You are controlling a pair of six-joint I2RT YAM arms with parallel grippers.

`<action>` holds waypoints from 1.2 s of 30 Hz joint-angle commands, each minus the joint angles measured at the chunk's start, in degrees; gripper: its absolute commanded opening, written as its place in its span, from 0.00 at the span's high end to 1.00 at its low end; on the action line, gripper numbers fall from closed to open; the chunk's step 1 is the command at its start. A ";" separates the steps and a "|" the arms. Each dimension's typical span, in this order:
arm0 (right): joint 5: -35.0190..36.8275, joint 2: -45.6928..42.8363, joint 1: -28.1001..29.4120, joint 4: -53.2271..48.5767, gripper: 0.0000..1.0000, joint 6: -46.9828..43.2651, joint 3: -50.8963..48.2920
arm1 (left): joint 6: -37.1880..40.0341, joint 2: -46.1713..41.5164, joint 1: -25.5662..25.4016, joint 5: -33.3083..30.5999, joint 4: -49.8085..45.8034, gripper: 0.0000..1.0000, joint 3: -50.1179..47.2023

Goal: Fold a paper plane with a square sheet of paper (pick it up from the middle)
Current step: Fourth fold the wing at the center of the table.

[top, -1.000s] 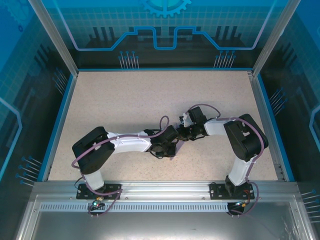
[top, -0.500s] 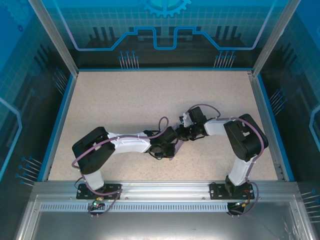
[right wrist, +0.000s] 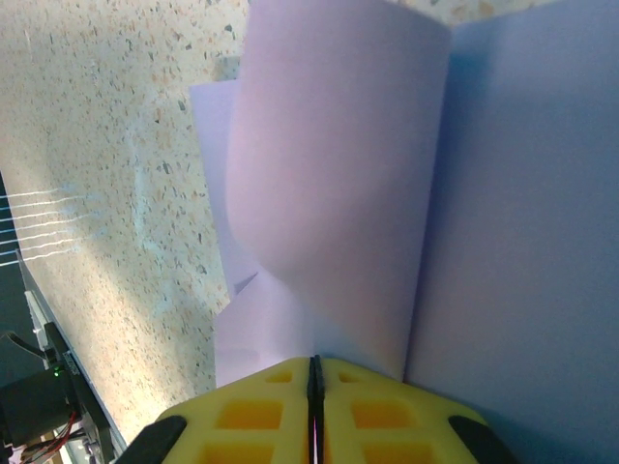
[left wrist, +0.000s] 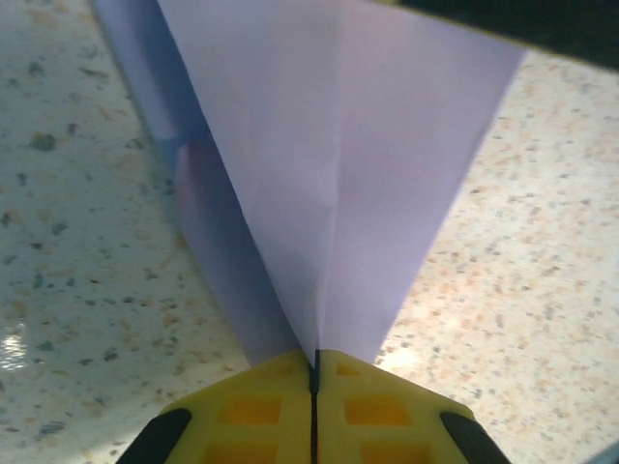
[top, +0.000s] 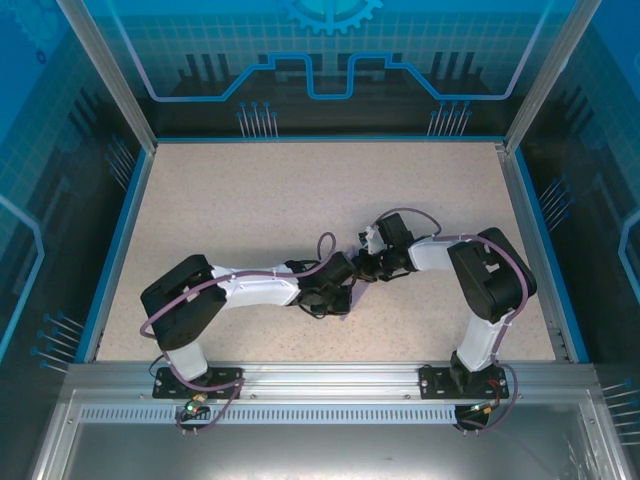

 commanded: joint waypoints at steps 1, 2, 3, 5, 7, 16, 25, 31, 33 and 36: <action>3.91 2.74 -1.29 -4.40 0.90 -1.11 -3.36 | -0.42 -1.81 -0.34 2.19 3.06 0.93 -0.25; 3.77 2.67 -1.43 -4.38 0.90 -1.11 -3.50 | -0.30 -1.63 -0.34 2.42 3.16 0.93 -0.09; 3.65 2.62 -1.64 -4.27 0.90 -1.11 -3.63 | -0.25 -1.36 -0.31 2.51 3.27 0.93 -0.07; 3.54 2.47 -1.86 -4.15 0.90 -1.11 -3.81 | -0.31 -0.56 -0.34 3.14 3.66 0.93 0.00; 3.53 2.31 -2.08 -4.14 0.90 -1.20 -3.92 | -0.41 0.56 -0.34 3.69 3.84 0.93 -0.12; 3.37 2.54 -2.17 -3.97 0.90 -1.20 -4.15 | -1.38 1.76 -0.23 4.35 6.35 0.92 -2.41; 3.54 2.55 -2.17 -3.96 0.90 -1.23 -4.25 | -1.22 0.07 -0.21 3.55 4.80 0.83 -2.36; 3.55 2.42 -2.17 -3.86 0.90 -1.21 -4.34 | -1.62 -1.09 -0.21 3.33 2.89 0.81 -2.25; 3.54 2.47 -2.15 -3.77 0.90 -1.20 -4.42 | -1.87 -0.53 -0.35 3.75 3.26 0.82 -2.35; 3.40 2.40 -2.24 -3.78 0.90 -1.20 -4.42 | -2.02 0.16 -0.33 3.81 3.22 0.86 -2.27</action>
